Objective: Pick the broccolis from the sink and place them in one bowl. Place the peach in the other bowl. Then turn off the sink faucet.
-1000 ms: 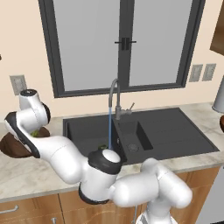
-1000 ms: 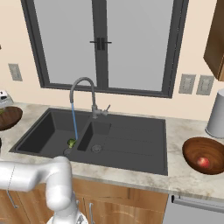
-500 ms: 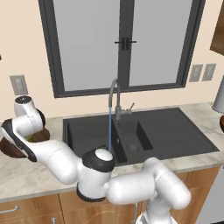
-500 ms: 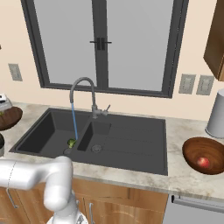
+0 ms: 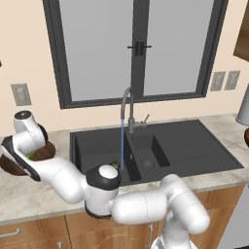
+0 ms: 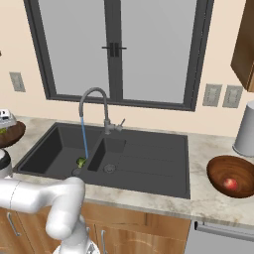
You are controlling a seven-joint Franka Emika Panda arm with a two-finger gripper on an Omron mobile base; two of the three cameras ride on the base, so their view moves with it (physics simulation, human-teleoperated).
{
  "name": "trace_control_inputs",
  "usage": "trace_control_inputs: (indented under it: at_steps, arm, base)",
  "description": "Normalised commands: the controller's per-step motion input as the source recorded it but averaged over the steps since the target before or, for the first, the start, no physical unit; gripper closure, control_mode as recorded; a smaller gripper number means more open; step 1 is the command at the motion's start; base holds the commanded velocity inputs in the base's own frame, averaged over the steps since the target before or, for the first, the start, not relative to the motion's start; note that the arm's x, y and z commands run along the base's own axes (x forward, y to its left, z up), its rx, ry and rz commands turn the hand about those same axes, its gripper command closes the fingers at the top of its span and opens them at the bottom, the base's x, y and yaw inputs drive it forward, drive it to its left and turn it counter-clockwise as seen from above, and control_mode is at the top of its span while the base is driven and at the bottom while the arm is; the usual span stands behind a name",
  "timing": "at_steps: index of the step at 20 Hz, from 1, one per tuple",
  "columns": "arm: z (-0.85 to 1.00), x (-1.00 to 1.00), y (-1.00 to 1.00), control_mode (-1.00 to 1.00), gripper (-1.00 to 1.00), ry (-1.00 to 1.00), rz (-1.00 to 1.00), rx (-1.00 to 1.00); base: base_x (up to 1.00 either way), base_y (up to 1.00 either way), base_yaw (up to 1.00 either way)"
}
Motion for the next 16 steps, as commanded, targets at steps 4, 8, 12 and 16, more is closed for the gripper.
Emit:
trace_control_inputs:
  at_steps: [4, 8, 12, 16]
  arm:
    - [0.17, 0.03, 0.00, -1.00, -1.00, 0.00, -0.09, 0.00]
    - [0.11, 0.00, 0.00, -1.00, -1.00, 0.00, -0.07, 0.00]
    - [0.00, 0.00, 0.00, -1.00, -1.00, -0.03, -0.04, 0.00]
    - [0.16, -0.37, -0.78, -1.00, -1.00, -0.06, -0.10, 0.02]
  base:
    - [0.00, 0.00, 0.00]
    - [0.00, 0.00, 0.00]
    - [0.00, 0.00, 0.00]
    - [0.00, 0.00, 0.00]
